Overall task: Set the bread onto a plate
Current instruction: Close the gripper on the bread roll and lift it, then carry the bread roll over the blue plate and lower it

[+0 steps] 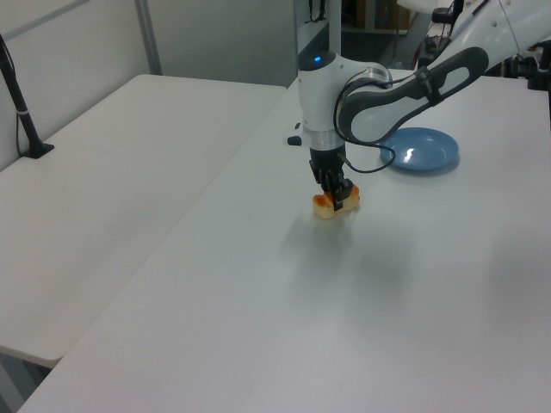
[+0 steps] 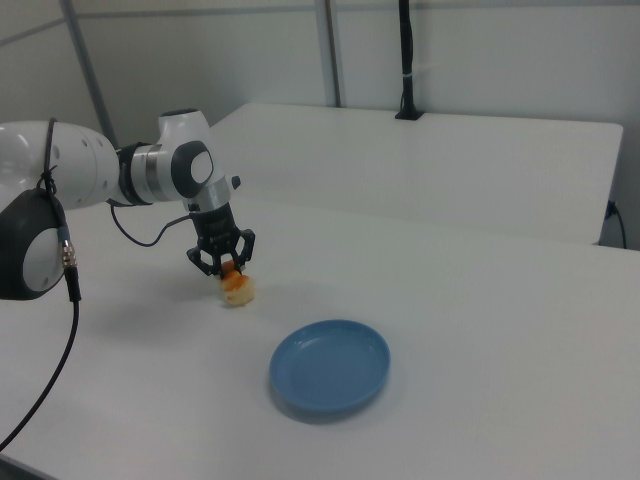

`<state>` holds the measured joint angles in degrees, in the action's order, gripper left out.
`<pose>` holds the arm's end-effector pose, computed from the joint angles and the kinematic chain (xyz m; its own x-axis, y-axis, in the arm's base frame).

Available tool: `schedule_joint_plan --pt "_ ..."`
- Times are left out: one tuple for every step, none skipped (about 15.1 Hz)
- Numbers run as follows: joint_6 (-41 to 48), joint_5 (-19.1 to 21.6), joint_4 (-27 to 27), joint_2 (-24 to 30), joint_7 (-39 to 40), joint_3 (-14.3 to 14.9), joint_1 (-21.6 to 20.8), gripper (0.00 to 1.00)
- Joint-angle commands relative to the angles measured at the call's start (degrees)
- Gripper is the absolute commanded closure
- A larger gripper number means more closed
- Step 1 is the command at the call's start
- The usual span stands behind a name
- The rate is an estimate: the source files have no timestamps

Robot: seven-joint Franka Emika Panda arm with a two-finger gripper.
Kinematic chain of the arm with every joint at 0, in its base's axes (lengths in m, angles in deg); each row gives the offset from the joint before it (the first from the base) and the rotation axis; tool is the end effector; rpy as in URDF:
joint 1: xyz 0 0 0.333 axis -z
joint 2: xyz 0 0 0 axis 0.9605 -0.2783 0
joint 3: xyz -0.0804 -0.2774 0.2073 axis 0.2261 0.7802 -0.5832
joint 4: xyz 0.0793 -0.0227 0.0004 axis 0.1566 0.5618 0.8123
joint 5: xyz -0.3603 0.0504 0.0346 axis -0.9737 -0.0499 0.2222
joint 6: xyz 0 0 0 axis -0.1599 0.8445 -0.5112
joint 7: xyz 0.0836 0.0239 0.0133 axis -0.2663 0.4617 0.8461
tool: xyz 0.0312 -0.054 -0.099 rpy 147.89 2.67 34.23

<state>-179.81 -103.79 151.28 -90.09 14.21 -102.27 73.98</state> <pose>0.6957 0.1031 0.3508 0.5956 0.7934 -0.1256 0.8024 -0.5949 0.0477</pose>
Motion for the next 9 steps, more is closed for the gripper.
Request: schedule_joint_plan --pt "-0.4 -0.8 -0.2 1.5 -2.2 0.8 -1.2 0.78" --pt "-0.1 -0.1 0.0 3.8 -2.3 0.8 -1.0 0.77" --pt "0.8 1.2 0.7 6.5 -2.9 0.9 -0.7 0.75" --pt "3.2 3.1 0.7 8.3 -3.5 0.9 0.2 0.74" --pt "5.2 4.3 0.8 10.5 -3.7 0.9 0.8 0.73" --pt "6.5 4.9 0.8 11.9 -3.7 0.9 1.4 0.73" --pt "9.0 6.0 0.8 14.3 -3.7 0.9 2.7 0.73" --pt "11.2 7.4 0.8 16.8 -3.7 1.0 3.5 0.73" --pt "12.9 8.8 1.4 19.3 -4.4 1.1 4.9 0.73"
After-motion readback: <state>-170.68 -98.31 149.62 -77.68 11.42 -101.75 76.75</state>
